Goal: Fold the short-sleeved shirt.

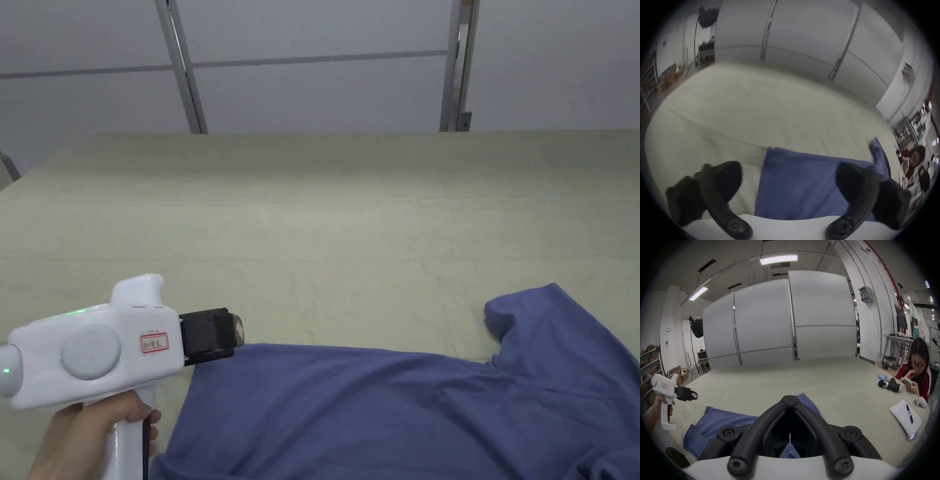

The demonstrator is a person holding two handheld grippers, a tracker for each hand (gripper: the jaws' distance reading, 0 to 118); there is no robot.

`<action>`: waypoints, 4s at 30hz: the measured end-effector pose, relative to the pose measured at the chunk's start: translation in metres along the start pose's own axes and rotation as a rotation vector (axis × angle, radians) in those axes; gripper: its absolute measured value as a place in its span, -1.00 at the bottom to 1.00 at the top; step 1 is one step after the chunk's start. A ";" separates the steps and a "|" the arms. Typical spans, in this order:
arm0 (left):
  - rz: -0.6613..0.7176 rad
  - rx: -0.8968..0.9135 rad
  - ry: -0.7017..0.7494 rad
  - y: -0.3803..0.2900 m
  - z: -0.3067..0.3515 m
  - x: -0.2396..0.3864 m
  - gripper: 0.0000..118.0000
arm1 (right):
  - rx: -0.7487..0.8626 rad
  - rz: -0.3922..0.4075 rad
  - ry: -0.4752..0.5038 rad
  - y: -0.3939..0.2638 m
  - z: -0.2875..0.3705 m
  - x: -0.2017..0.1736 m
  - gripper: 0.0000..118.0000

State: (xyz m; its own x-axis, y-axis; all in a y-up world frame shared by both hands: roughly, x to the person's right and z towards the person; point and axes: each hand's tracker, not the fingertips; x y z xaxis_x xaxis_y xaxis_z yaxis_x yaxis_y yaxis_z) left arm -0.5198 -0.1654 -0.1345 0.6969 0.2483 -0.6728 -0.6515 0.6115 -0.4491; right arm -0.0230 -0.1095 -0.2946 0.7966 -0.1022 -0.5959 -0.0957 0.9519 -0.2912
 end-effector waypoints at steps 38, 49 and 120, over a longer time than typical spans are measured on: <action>-0.075 0.040 0.057 -0.025 0.022 0.009 -0.96 | -0.571 0.089 -0.045 0.006 -0.139 0.058 -0.93; -0.153 -0.004 0.067 -0.126 0.138 -0.012 -0.96 | -0.600 0.077 0.007 -0.014 0.020 0.077 -0.93; 0.595 -0.099 -0.197 -0.168 0.145 -0.150 -0.81 | 0.050 0.036 -0.030 -0.006 0.123 -0.032 -0.96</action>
State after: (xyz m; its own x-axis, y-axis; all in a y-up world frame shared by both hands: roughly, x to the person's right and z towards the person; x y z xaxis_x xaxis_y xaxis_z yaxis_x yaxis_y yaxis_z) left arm -0.4713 -0.1962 0.1273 0.2425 0.6641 -0.7072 -0.9625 0.2559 -0.0898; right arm 0.0252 -0.0766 -0.1819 0.8107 -0.0592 -0.5824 -0.0954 0.9682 -0.2312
